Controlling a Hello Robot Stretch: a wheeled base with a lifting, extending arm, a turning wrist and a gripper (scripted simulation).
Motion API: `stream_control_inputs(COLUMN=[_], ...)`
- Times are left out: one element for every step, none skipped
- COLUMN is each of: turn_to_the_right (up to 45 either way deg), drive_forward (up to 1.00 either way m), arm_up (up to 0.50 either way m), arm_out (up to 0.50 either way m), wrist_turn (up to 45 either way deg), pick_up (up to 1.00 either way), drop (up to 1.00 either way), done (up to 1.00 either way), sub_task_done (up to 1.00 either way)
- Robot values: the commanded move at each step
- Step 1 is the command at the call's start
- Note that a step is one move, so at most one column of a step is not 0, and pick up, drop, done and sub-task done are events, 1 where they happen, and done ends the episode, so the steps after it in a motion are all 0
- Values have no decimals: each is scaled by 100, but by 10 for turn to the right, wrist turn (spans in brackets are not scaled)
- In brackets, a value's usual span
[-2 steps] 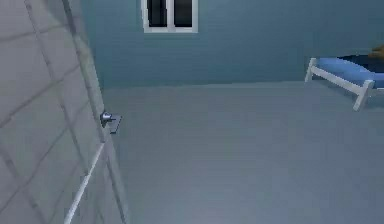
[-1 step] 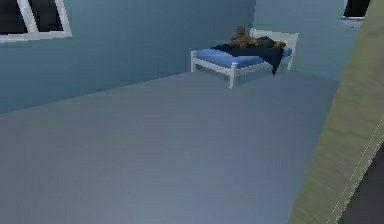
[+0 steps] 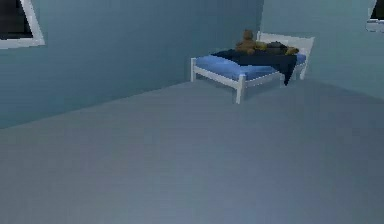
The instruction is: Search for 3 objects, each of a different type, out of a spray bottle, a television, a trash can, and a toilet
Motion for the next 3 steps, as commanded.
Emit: stream_control_inputs(turn_to_the_right=[450,60,0], drive_forward=[0,0,100], arm_up=[0,0,0], arm_out=[0,0,0], wrist_turn=[0,0,0], pick_up=[0,0,0], drop=[0,0,0], done=[0,0,0], sub_task_done=[0,0,0])
